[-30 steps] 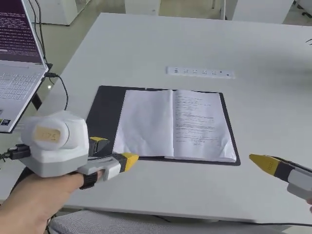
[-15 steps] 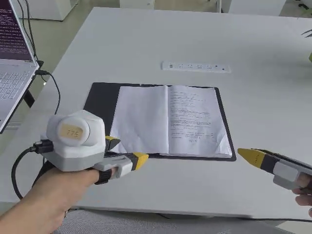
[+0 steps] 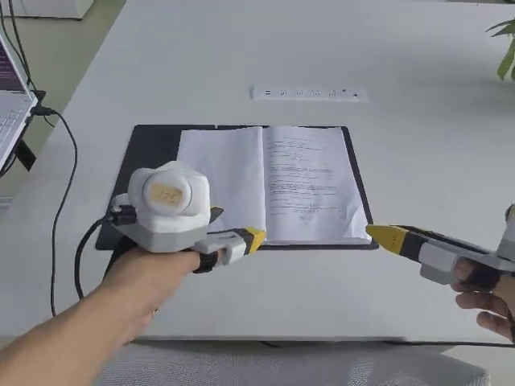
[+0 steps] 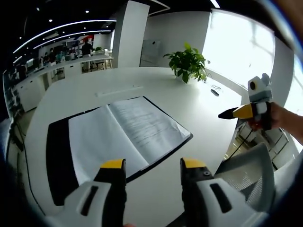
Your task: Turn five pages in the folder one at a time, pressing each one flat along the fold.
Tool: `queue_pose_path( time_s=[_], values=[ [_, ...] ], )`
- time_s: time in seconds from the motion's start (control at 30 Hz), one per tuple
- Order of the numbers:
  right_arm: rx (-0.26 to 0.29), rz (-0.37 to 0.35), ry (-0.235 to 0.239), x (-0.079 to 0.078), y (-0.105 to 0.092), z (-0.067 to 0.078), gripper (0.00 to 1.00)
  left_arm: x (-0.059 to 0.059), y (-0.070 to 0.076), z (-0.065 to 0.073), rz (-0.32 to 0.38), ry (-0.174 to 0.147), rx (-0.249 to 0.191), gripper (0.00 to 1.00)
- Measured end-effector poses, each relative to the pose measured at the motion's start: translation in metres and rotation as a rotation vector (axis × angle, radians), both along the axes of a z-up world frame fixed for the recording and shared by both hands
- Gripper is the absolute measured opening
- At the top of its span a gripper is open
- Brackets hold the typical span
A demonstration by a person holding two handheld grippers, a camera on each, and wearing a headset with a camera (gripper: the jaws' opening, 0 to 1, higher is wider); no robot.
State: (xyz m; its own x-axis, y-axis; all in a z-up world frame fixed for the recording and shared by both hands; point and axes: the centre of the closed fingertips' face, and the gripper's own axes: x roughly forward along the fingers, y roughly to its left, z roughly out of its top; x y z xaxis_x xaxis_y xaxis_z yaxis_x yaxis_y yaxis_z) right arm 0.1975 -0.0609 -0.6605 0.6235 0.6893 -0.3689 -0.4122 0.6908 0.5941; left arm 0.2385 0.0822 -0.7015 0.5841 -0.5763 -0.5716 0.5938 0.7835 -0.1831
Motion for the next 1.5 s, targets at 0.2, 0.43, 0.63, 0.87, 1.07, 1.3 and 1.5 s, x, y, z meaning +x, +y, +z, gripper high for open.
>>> queue_pose_path(
  time_s=[0.2, 0.43, 0.63, 0.87, 1.07, 1.3, 1.5],
  values=[
    [-0.012, 0.002, 0.006, 0.010, 0.000, -0.011, 0.38, 0.013, -0.031, -0.015, -0.045, -0.003, 0.011, 0.45],
    [-0.031, -0.016, 0.012, 0.027, -0.004, -0.027, 0.38, 0.034, -0.065, -0.042, -0.076, -0.014, 0.031, 0.46],
    [-0.045, -0.034, 0.026, 0.042, -0.011, -0.044, 0.37, 0.046, -0.091, -0.059, -0.089, -0.037, 0.045, 0.49],
    [-0.056, -0.048, 0.042, 0.050, -0.018, -0.059, 0.38, 0.056, -0.113, -0.081, -0.111, -0.050, 0.068, 0.52],
    [-0.053, -0.074, 0.060, 0.055, -0.028, -0.072, 0.37, 0.064, -0.121, -0.100, -0.115, -0.051, 0.105, 0.51],
    [-0.062, -0.094, 0.053, 0.060, -0.034, -0.078, 0.37, 0.066, -0.119, -0.107, -0.138, -0.089, 0.155, 0.47],
    [-0.074, -0.094, 0.064, 0.059, -0.038, -0.089, 0.37, 0.068, -0.119, -0.107, -0.148, -0.086, 0.156, 0.45]
  ],
)
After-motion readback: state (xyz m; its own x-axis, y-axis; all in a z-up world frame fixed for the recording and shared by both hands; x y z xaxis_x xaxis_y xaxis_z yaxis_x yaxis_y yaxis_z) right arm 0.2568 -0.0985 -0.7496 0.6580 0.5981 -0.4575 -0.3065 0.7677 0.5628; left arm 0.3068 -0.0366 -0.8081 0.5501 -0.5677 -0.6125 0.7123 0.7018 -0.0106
